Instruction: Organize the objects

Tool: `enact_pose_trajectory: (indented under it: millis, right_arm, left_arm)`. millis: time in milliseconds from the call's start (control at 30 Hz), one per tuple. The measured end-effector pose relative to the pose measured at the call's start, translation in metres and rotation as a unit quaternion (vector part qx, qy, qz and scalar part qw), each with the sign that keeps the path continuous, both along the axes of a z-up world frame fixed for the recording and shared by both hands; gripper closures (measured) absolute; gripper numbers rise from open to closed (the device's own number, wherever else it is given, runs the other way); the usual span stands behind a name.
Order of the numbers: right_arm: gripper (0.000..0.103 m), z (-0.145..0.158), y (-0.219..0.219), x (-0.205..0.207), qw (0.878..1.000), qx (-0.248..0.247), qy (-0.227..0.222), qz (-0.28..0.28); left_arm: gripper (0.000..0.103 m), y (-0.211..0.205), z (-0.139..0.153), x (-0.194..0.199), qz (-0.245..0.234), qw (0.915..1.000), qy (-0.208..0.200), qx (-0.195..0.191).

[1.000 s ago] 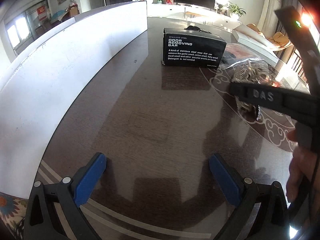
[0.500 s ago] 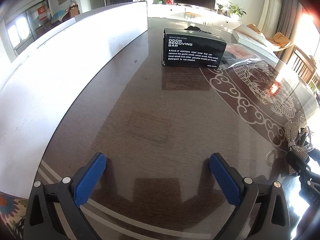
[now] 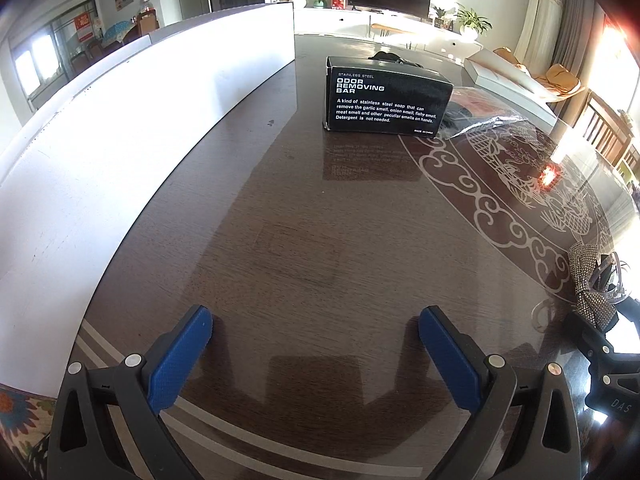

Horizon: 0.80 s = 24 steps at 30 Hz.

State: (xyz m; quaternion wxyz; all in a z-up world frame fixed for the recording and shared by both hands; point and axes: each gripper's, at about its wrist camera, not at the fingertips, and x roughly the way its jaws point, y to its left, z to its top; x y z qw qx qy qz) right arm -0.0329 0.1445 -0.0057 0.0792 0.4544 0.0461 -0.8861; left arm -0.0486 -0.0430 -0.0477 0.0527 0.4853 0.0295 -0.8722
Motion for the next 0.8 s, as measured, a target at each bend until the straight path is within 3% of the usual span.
enact_pose_trajectory:
  millis: [800]
  right_arm:
    - [0.000,0.0000,-0.0001,-0.0002,1.000,0.000,0.000,0.000]
  left_arm:
    - [0.000,0.0002,-0.0003,0.0008,0.000,1.0000,0.000,0.000]
